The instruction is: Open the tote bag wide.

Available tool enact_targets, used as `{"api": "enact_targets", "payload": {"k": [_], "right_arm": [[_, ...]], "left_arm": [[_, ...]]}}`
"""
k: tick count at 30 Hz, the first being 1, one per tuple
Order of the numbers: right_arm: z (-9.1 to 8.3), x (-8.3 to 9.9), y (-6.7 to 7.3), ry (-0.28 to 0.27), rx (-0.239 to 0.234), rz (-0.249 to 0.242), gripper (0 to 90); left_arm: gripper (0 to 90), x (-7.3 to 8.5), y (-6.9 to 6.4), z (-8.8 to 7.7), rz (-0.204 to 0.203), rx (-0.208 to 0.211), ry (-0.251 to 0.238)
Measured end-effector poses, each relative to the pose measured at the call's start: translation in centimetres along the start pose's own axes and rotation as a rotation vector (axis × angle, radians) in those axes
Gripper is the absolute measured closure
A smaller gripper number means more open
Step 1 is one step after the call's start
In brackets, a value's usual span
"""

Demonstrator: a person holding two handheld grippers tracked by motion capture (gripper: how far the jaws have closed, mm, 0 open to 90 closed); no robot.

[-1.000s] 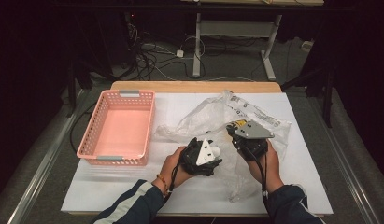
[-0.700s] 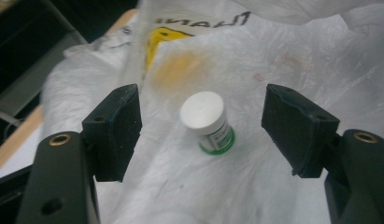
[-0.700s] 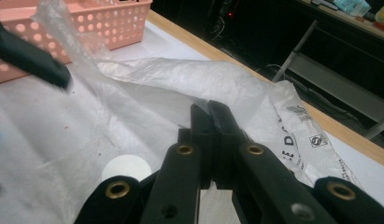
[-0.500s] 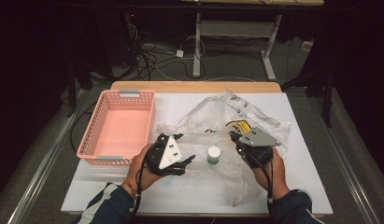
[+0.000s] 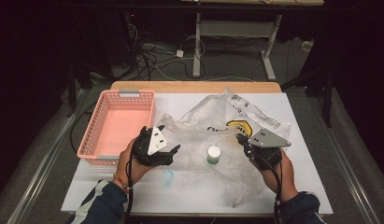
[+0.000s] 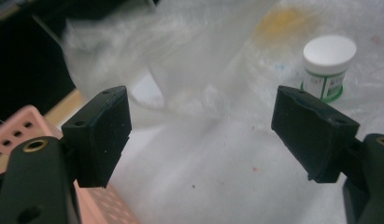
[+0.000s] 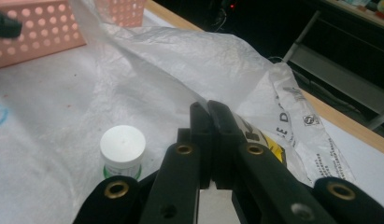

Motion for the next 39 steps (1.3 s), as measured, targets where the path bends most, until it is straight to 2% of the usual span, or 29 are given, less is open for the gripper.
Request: {"api": "enact_targets", "payload": {"k": [4,7,10,12,14,15,16,18,20,21,24,25,27,32,34,37,39], "right_arm": [[-0.3,0.0,0.3,-0.001,-0.016,-0.019,90.0],[-0.8,0.0,0.4,-0.008,-0.024,-0.04,90.0],[-1.4,0.1,0.1,-0.014,-0.038,-0.041,90.0],[-1.7,0.2,0.0,-0.023,-0.051,-0.038,90.0],[-2.1,0.3,-0.2,-0.028,-0.063,-0.051,90.0],[-2.1,0.3,-0.3,-0.032,-0.07,-0.055,90.0],[-2.2,0.3,-0.3,-0.035,-0.075,-0.055,90.0],[-2.2,0.3,-0.4,-0.039,-0.077,-0.057,90.0],[-2.2,0.4,-0.5,-0.039,-0.083,-0.06,89.5],[-2.2,0.4,-0.5,-0.041,-0.084,-0.061,89.6],[-2.2,0.5,-0.6,-0.046,-0.094,-0.064,89.6],[-2.2,0.5,-0.6,-0.045,-0.096,-0.061,89.6],[-2.1,0.6,-0.8,-0.045,-0.102,-0.051,89.6],[-2.0,0.7,-1.1,-0.042,-0.097,-0.047,89.2],[-2.0,0.8,-1.2,-0.039,-0.099,-0.048,88.5],[-1.8,1.0,-1.3,-0.028,-0.095,-0.055,87.3],[-1.7,1.2,-1.3,-0.022,-0.097,-0.06,87.0]], "left_arm": [[19.3,-0.9,0.0,-0.9,0.012,-0.025,-0.022],[19.2,-1.1,0.7,-0.9,-0.02,-0.035,-0.026],[19.2,-1.3,1.0,-0.3,-0.043,0.002,-0.002],[19.2,-1.5,0.8,0.3,-0.036,0.023,0.029],[20.1,-1.7,0.7,0.9,-0.06,0.032,0.042],[23.4,-1.8,0.7,1.2,-0.071,0.032,0.059],[28.9,-2.0,0.7,1.6,-0.079,0.049,0.065],[32.1,-2.2,0.7,2.2,-0.105,0.073,0.073],[40.8,-2.2,0.4,3.1,-0.1,0.107,0.107],[42.2,-2.1,0.2,3.4,-0.096,0.115,0.119],[42.0,-2.0,-0.4,4.4,-0.089,0.175,0.134],[38.2,-2.0,-0.6,4.8,-0.094,0.189,0.126],[32.9,-1.9,-0.8,5.7,-0.092,0.195,0.141],[30.0,-1.3,-0.7,8.5,-0.089,0.174,0.22],[33.5,-0.9,-0.4,9.5,-0.09,0.14,0.246],[50.8,-0.3,0.2,10.5,-0.122,0.139,0.261],[64.5,0.0,0.6,10.7,-0.149,0.178,0.254]]}}
Point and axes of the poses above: each handheld gripper's, and its own axes: z roughly forward along the jaws, x roughly out of its underside, y roughly to its left, the point moved 4 cm from there along z, roughly forward along the jaws, and after that the axes turned 14 degrees about x, right-handed, at the moved point
